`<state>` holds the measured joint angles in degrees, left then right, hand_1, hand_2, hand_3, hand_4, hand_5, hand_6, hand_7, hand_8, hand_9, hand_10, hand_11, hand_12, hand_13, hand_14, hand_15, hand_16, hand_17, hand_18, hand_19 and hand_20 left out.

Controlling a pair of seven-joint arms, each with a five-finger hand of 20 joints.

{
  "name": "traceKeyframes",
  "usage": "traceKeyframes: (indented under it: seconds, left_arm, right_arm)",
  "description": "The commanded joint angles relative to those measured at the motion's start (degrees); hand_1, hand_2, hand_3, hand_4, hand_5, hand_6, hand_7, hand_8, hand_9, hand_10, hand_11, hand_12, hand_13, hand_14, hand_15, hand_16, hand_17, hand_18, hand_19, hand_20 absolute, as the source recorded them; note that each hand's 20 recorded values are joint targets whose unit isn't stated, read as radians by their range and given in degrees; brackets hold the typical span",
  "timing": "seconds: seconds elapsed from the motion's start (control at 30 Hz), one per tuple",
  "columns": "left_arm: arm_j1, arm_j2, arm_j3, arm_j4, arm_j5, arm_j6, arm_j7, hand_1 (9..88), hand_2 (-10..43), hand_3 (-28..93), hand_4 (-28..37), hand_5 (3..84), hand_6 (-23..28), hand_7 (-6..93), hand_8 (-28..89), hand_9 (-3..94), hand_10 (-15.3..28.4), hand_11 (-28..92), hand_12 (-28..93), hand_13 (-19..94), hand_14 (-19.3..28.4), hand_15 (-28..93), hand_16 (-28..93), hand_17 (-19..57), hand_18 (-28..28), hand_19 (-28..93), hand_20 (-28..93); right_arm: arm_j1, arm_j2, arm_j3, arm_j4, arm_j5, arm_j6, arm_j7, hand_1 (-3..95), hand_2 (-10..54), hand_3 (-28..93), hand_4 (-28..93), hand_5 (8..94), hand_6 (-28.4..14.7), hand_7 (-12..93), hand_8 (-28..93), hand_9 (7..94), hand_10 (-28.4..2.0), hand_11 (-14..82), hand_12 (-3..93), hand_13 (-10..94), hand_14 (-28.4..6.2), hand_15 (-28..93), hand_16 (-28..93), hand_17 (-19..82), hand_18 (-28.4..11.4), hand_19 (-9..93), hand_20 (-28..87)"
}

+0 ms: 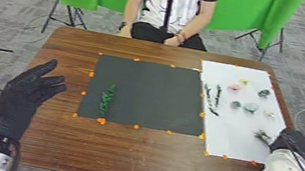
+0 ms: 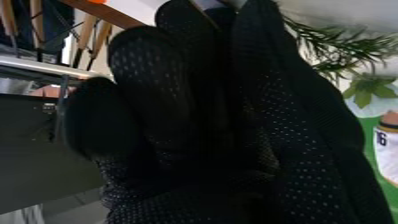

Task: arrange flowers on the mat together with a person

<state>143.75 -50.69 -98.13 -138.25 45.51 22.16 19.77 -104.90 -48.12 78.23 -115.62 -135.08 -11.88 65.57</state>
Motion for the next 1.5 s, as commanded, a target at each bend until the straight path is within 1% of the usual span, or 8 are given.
traceKeyframes:
  seconds: [0.03,0.27,0.4,0.53,0.7,0.87,1.17,1.5]
  left_arm:
    - [1.16,-0.15,-0.46,-0.17,-0.13,0.67,0.16,21.6,4.2,79,-28.3,33.4,7.2,15.7,-11,33.2,20.3,28,11,22,26.7,52,-10,-10.6,24.7,50,6]
    - [1.41,0.06,-0.6,-0.46,-0.15,0.98,0.11,21.6,4.2,79,-28.3,33.3,7.1,15.8,-11,33.2,20.2,29,11,22,26.7,52,-10,-10.6,24.7,50,6]
    - [2.6,0.1,-1.56,-1.01,-0.13,1.31,0.43,21.6,4.2,79,-28.3,33.4,7.1,15.8,-11,33.2,20.3,28,10,22,26.8,53,-10,-10.6,24.7,50,6]
    - [2.94,-0.24,-2.68,-1.41,0.25,1.0,-0.55,21.7,4.2,79,-28.3,33.4,7.1,15.8,-11,33.3,20.3,28,10,22,26.7,52,-11,-10.5,24.7,50,6]
    - [1.17,-1.46,-3.61,-1.33,1.16,-0.71,-3.52,21.7,4.2,79,-28.3,33.3,7.0,15.9,-11,33.2,20.2,28,10,22,26.6,52,-11,-10.6,24.7,50,6]
    - [0.63,-1.28,-4.39,-1.56,1.33,-0.7,-4.12,21.8,4.0,79,-28.3,33.2,6.9,16.2,-11,33.3,20.1,29,10,22,26.3,52,-10,-10.5,24.6,49,5]
    - [1.81,0.18,-4.5,-1.76,0.89,0.14,-3.13,21.7,3.5,80,-28.3,33.3,6.6,17.1,-12,33.5,19.7,29,10,22,25.9,52,-10,-10.3,24.5,49,5]
    - [-1.95,0.53,-2.86,-0.77,1.69,-1.57,-5.58,21.6,3.4,80,-28.3,33.2,6.3,17.8,-12,33.8,19.1,32,10,23,25.9,55,-11,-10.1,24.6,50,5]
  right_arm:
    - [-0.72,1.65,0.34,-2.45,-4.06,6.74,-1.66,62.2,-9.5,56,-27,89.3,-1.8,14,7,92.3,-12.6,26.1,18.7,87,-6.2,57,17,64,-11.5,93,13]
    - [1.1,2.11,-0.35,-8.23,-5.65,10.68,-2.89,60.6,-9.5,59,-27,90.3,-1.3,14,9,93.6,-13.0,27.4,19.8,89,-6.3,57,19,65,-12.2,93,18]
    - [4.93,0.67,-2.88,-13.42,-1.18,11.08,-6.49,60.0,-9.5,61,-27,90.5,-1.5,14,9,93.7,-13.0,28.3,20.1,89,-6.4,57,19,65,-12.6,93,20]
    - [13.2,-2.88,-9.68,-15.28,5.36,8.92,-10.63,59.6,-9.5,61,-27,90.7,-1.6,14,10,93.7,-13.1,28.7,20.3,89,-6.4,57,19,64,-13.6,93,23]
    - [24.19,-10.06,-20.85,-10.65,8.47,4.8,-13.48,59.1,-9.5,61,-26,91.0,-1.6,15,10,93.7,-13.1,29.4,20.4,89,-6.4,58,20,64,-14.1,93,25]
    - [30.65,-16.81,-29.32,-3.99,9.27,0.39,-14.75,57.3,-9.5,62,-26,91.3,-1.6,15,10,93.7,-12.9,31.2,20.3,90,-6.5,58,20,64,-14.6,93,26]
    - [35.5,-23.11,-38.0,6.03,9.35,-4.52,-12.86,55.3,-9.5,65,-26,92.0,-1.8,16,10,93.7,-13.1,33.3,19.5,91,-6.9,58,20,65,-15.6,93,28]
    - [37.66,-25.99,-43.51,11.64,6.13,-10.07,-11.39,54.0,-9.5,63,-25,92.4,-2.5,16,10,93.7,-13.6,33.8,19.3,90,-8.1,59,21,64,-17.4,93,32]
